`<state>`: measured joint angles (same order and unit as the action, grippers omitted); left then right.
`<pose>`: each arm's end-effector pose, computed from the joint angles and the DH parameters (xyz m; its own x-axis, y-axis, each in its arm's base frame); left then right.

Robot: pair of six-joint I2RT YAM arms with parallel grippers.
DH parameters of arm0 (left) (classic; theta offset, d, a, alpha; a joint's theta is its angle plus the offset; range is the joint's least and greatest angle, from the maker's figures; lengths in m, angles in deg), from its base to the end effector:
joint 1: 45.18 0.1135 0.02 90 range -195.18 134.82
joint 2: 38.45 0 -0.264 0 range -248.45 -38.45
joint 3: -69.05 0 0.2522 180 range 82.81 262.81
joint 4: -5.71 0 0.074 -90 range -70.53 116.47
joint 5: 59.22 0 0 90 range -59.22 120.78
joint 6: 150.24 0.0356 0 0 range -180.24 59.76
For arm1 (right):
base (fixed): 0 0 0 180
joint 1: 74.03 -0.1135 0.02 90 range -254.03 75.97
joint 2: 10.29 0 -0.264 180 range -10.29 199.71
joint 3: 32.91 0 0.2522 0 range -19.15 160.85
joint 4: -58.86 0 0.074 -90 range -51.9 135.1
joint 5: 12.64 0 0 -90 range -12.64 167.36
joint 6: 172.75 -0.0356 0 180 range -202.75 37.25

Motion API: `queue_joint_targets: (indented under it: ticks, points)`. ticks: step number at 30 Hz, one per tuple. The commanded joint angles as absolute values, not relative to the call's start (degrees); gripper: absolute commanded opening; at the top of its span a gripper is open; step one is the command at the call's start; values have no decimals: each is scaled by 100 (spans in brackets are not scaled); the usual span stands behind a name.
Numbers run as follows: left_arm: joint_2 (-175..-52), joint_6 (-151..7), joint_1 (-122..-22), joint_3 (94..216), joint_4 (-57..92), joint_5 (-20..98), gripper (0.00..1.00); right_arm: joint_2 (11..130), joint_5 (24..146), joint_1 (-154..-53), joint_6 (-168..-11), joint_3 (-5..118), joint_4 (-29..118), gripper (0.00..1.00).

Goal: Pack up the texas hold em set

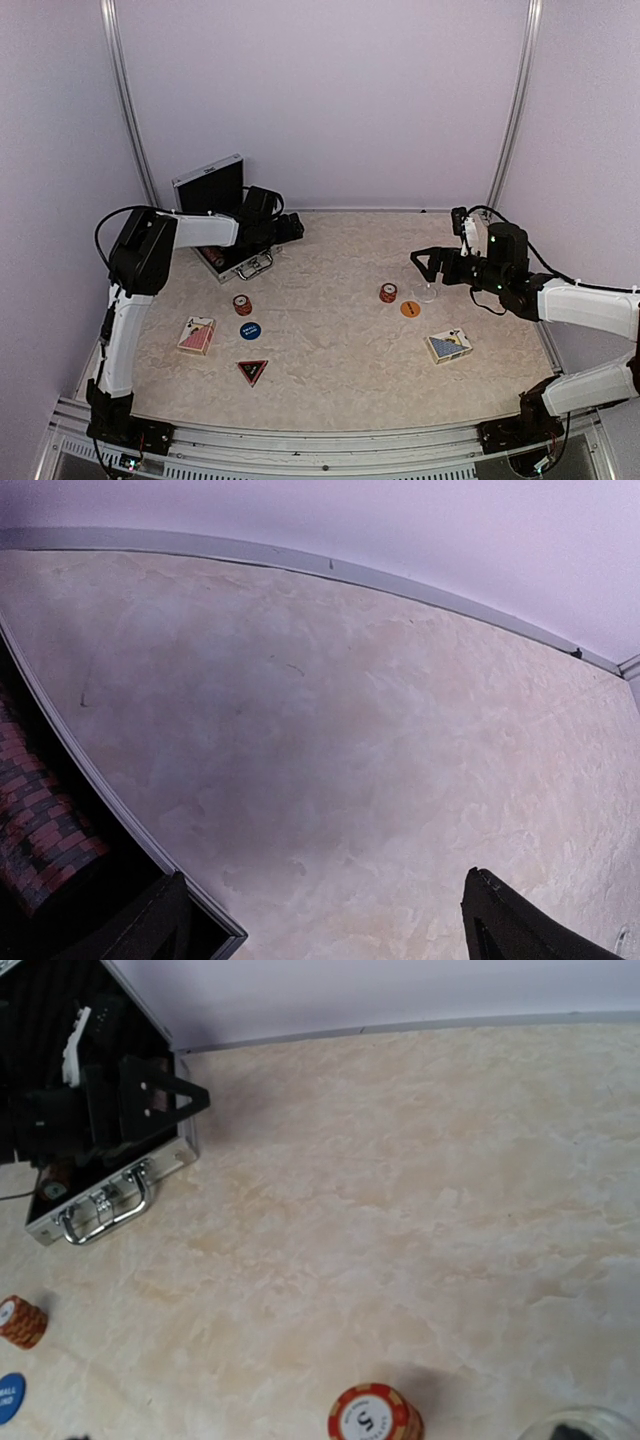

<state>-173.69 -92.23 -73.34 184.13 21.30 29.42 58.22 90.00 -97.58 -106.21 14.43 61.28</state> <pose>0.4704 -0.2509 0.1484 -0.6778 -0.2379 -0.6957 0.1129 0.9013 -0.4182 0.2365 0.1116 0.2331 -0.5011 0.2053 -0.8407 -0.4146 0.7957 0.4415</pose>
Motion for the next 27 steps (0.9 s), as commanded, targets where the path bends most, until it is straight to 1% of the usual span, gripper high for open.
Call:
queue_joint_targets:
  ticks: [1,15,27]
  points:
    - [-17628,-9463,-7877,18444,2632,3899,92,5731,8941,-9833,-10640,1451,6184,100]
    - [-18142,-9324,-8596,19178,2656,4305,91,5683,8905,-9837,-10672,1416,6168,100]
    - [-18377,-8780,-9184,19645,2776,4445,91,5676,8870,-9833,-10677,1407,6153,100]
